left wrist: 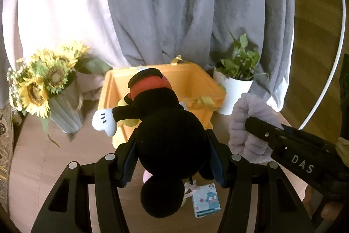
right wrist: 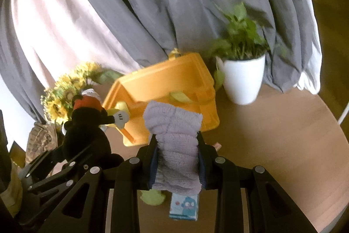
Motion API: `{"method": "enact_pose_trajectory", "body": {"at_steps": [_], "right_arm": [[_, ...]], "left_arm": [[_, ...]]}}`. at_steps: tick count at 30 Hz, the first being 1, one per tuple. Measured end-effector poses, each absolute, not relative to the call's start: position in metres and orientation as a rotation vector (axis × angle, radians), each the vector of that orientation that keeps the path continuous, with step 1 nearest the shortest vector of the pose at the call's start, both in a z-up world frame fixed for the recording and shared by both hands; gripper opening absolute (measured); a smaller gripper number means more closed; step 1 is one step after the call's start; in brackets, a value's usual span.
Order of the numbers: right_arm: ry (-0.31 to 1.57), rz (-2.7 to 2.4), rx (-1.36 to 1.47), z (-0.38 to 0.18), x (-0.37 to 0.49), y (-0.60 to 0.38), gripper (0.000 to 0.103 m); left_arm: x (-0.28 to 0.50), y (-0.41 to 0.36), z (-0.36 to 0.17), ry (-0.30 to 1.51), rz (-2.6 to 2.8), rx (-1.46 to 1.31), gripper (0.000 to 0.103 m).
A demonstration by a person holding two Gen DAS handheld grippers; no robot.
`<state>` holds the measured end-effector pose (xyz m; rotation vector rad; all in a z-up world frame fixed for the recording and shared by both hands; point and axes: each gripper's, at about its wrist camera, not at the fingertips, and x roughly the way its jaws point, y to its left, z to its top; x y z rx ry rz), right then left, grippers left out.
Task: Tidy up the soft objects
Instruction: 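Lift the towel and black plush and carry them over the crate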
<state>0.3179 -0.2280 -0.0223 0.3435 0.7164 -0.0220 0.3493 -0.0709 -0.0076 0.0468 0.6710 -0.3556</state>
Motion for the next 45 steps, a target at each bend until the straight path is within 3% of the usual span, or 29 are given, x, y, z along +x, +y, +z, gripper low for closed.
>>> {"method": "enact_pose_trajectory", "body": {"at_steps": [25, 45], "right_arm": [[0.629, 0.067, 0.31, 0.012, 0.381, -0.222, 0.031], [0.674, 0.081, 0.251, 0.001, 0.489, -0.227, 0.031]], "left_arm": [[0.41, -0.074, 0.032, 0.592, -0.305, 0.055, 0.057], [0.508, -0.072, 0.01, 0.65, -0.275, 0.046, 0.057]]}}
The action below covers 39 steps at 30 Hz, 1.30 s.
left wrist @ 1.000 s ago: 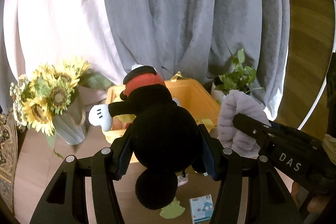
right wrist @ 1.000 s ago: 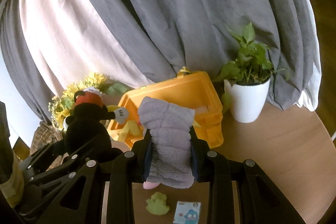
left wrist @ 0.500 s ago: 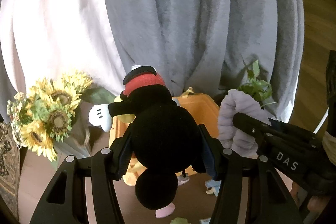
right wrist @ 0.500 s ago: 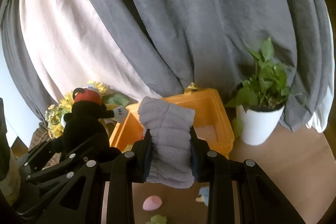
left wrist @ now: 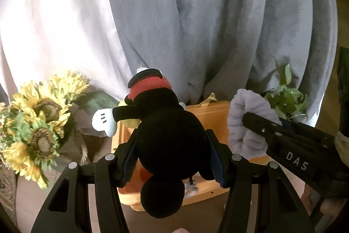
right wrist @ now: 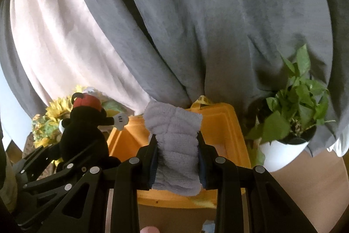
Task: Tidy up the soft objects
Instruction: 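Lift the towel and black plush and carry them over the crate, then open both grippers to drop the towel and plush into the crate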
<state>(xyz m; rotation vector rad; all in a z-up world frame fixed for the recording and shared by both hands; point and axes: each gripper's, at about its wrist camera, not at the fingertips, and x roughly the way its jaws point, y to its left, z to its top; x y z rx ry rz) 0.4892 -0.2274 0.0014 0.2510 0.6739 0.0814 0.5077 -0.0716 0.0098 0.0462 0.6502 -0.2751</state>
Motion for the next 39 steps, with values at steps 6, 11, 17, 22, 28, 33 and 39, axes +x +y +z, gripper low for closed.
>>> {"method": "enact_pose_trajectory", "body": {"at_steps": [6, 11, 17, 22, 28, 33, 39], "right_arm": [[0.723, 0.077, 0.255, -0.018, 0.516, -0.231, 0.032], [0.774, 0.065, 0.249, -0.038, 0.537, -0.236, 0.032], [0.84, 0.051, 0.226, -0.063, 0.556, -0.237, 0.032], [0.898, 0.059, 0.217, -0.079, 0.565, -0.237, 0.035], [0.914, 0.046, 0.207, -0.084, 0.57, -0.237, 0.045], [0.914, 0.039, 0.192, -0.081, 0.568, -0.235, 0.051], [0.9, 0.047, 0.187, -0.07, 0.56, -0.234, 0.052]], "left_arm": [[0.535, -0.076, -0.01, 0.711, -0.284, 0.029, 0.057], [0.556, -0.079, -0.032, 0.763, -0.286, 0.03, 0.057], [0.573, -0.084, -0.058, 0.838, -0.312, 0.029, 0.058], [0.578, -0.087, -0.071, 0.867, -0.305, 0.054, 0.062], [0.572, -0.083, -0.064, 0.821, -0.254, 0.091, 0.078], [0.563, -0.077, -0.054, 0.791, -0.213, 0.109, 0.078], [0.551, -0.071, -0.043, 0.761, -0.188, 0.101, 0.08]]}}
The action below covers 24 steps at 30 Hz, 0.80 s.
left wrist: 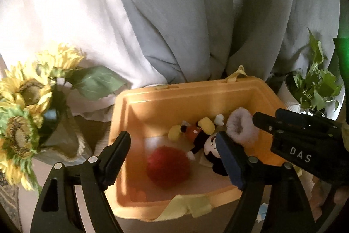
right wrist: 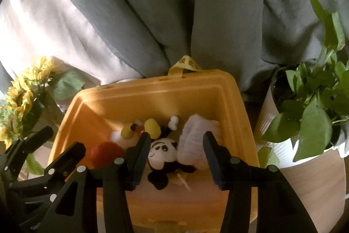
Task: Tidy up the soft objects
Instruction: 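Open both grippers to drop the towel and plush into the crate, then pull both grippers back from the crate toward the items on the table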
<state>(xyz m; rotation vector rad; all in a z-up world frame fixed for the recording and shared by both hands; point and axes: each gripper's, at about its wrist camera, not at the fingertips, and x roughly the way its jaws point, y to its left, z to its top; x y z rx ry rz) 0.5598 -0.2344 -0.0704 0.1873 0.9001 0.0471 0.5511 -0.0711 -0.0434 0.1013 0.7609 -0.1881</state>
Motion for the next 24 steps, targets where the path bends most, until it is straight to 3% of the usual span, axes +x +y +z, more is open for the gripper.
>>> {"method": "enact_pose_trajectory", "body": {"at_steps": [24], "right_arm": [[0.771, -0.034, 0.151, -0.002, 0.465, -0.218, 0.052]], "left_arm": [[0.454, -0.044, 0.012, 0.567, -0.195, 0.099, 0.08]]}}
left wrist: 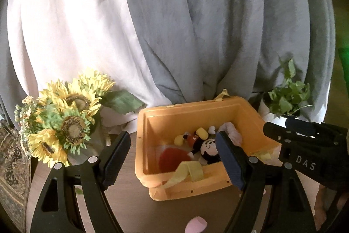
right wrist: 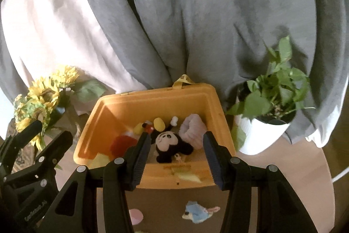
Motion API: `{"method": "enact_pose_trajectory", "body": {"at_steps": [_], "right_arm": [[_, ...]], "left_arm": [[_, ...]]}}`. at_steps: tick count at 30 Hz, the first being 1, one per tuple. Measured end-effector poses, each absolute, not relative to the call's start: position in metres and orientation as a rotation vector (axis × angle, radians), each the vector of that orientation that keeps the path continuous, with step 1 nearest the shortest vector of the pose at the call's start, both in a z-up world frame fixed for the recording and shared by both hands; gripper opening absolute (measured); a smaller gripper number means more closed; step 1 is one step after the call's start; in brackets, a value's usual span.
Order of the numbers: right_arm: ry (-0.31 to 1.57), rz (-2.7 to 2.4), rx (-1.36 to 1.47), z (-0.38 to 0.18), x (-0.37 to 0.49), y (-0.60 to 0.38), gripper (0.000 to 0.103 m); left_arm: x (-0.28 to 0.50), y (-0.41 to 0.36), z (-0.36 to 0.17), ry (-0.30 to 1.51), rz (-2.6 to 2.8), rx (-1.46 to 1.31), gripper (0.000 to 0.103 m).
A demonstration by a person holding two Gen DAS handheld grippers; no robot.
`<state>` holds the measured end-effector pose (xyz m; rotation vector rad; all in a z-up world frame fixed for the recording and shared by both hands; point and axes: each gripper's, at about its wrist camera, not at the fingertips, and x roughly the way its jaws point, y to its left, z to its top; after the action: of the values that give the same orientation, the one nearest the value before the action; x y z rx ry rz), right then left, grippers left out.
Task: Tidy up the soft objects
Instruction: 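Pull both grippers back from the crate toward the items on the table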
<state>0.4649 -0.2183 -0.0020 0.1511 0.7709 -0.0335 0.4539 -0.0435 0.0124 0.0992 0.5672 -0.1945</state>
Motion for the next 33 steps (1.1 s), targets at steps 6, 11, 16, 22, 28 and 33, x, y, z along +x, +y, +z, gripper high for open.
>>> {"method": "enact_pose_trajectory", "body": {"at_steps": [6, 11, 16, 22, 28, 33], "right_arm": [[0.742, -0.056, 0.136, 0.009, 0.434, -0.214, 0.052], [0.73, -0.058, 0.136, 0.014, 0.411, -0.211, 0.052], [0.733, -0.05, 0.142, 0.015, 0.394, -0.207, 0.052], [0.736, -0.048, 0.17, 0.01, 0.371, -0.202, 0.052], [0.742, -0.047, 0.193, 0.001, 0.348, -0.197, 0.052], [0.752, -0.02, 0.194, -0.006, 0.332, -0.195, 0.052]], "left_arm": [[0.429, -0.039, 0.019, 0.552, -0.203, 0.102, 0.08], [0.408, -0.034, 0.021, 0.55, -0.206, 0.104, 0.08], [0.388, -0.028, 0.02, 0.552, -0.2, 0.117, 0.08], [0.365, -0.02, 0.014, 0.566, -0.203, 0.119, 0.08], [0.344, -0.017, 0.006, 0.582, -0.183, 0.119, 0.08], [0.326, -0.018, 0.0, 0.586, -0.159, 0.108, 0.08]]}}
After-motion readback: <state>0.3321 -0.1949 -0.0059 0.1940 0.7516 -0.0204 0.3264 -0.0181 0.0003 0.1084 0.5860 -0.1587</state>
